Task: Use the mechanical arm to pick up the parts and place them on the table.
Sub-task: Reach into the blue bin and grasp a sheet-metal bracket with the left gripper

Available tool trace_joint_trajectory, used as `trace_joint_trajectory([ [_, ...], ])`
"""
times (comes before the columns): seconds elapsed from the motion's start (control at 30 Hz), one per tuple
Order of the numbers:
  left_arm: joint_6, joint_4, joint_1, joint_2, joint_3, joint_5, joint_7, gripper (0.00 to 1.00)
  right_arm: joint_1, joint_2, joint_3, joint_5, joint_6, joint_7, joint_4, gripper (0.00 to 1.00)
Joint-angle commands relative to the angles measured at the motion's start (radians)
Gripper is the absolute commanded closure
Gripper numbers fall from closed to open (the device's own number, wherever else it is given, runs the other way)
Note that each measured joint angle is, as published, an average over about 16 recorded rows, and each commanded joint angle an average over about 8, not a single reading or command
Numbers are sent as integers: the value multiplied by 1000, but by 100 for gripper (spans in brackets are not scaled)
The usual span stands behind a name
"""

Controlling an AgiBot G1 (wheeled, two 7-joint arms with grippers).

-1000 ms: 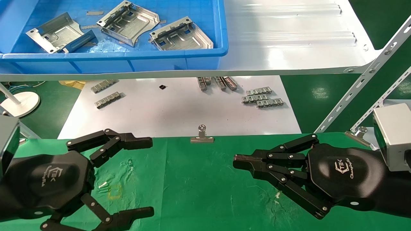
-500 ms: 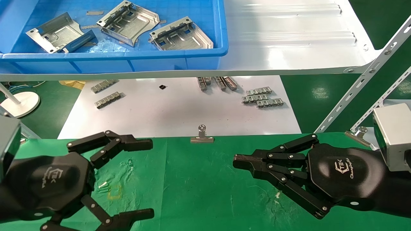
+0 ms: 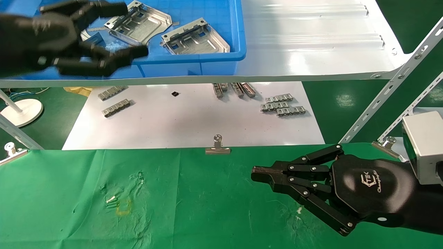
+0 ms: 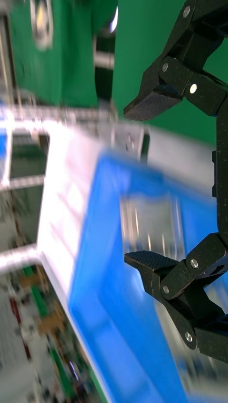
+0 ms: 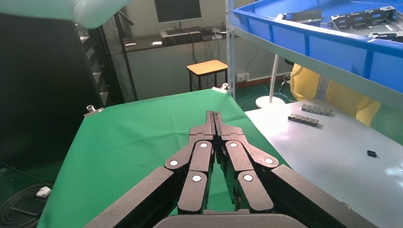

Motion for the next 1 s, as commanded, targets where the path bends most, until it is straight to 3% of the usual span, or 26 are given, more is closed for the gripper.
trace_joint_trajectory([
  [0.03, -10, 102, -85, 40, 25, 59, 21, 0, 0, 0, 0, 0, 0, 0, 0, 100],
  [0.13, -55, 244, -172, 97, 56, 128, 55, 0, 0, 0, 0, 0, 0, 0, 0, 99],
  [0.17, -76, 289, -197, 116, 65, 149, 66, 0, 0, 0, 0, 0, 0, 0, 0, 93],
  [0.37, -238, 496, -301, 214, 99, 233, 120, 0, 0, 0, 0, 0, 0, 0, 0, 18],
  [0.43, -287, 544, -321, 241, 104, 248, 131, 3, 0, 0, 0, 0, 0, 0, 0, 0],
  [0.47, -309, 565, -329, 253, 106, 253, 135, 11, 0, 0, 0, 0, 0, 0, 0, 0],
  [0.7, -406, 679, -367, 318, 121, 282, 134, 95, 0, 0, 0, 0, 0, 0, 0, 0],
  [0.73, -414, 691, -372, 325, 124, 286, 131, 100, 0, 0, 0, 0, 0, 0, 0, 0],
  [1.0, -424, 748, -402, 350, 143, 313, 113, 100, 0, 0, 0, 0, 0, 0, 0, 0],
])
